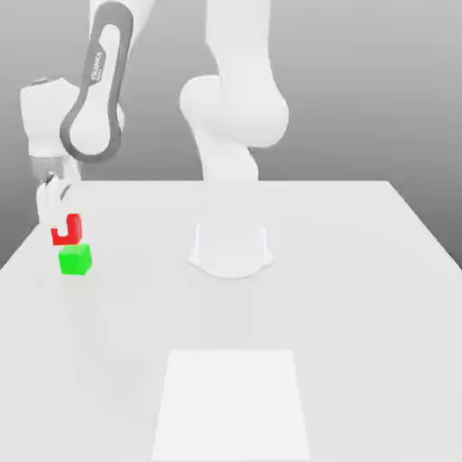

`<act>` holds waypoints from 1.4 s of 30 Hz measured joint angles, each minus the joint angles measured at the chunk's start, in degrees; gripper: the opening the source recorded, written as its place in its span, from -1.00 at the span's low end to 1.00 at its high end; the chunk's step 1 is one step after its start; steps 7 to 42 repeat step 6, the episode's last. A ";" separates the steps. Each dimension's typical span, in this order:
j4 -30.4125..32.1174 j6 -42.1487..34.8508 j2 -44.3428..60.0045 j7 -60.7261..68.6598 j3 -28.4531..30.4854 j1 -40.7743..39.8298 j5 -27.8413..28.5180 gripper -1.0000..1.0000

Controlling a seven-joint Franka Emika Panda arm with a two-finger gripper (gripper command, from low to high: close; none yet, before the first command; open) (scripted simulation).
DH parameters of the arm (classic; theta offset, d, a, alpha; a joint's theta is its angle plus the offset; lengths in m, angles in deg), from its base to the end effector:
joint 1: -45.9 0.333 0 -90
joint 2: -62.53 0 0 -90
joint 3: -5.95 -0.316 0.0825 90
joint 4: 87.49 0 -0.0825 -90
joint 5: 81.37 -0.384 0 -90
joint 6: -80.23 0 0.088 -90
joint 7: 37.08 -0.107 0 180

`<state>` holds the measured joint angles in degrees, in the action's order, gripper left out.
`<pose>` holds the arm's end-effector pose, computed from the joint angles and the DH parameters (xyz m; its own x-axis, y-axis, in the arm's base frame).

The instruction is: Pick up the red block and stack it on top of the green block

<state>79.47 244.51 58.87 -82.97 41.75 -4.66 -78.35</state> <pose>0.0298 -0.3385 0.2001 -0.6332 -0.7739 -0.0118 -0.7737 0.6333 -0.0206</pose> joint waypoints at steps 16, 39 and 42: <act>-0.02 2.89 3.83 4.52 -0.49 1.41 -6.38 -1.00; -0.02 2.89 3.83 4.52 -0.49 1.41 -6.38 -1.00; -0.02 2.89 3.83 4.52 -0.49 1.41 -6.38 -1.00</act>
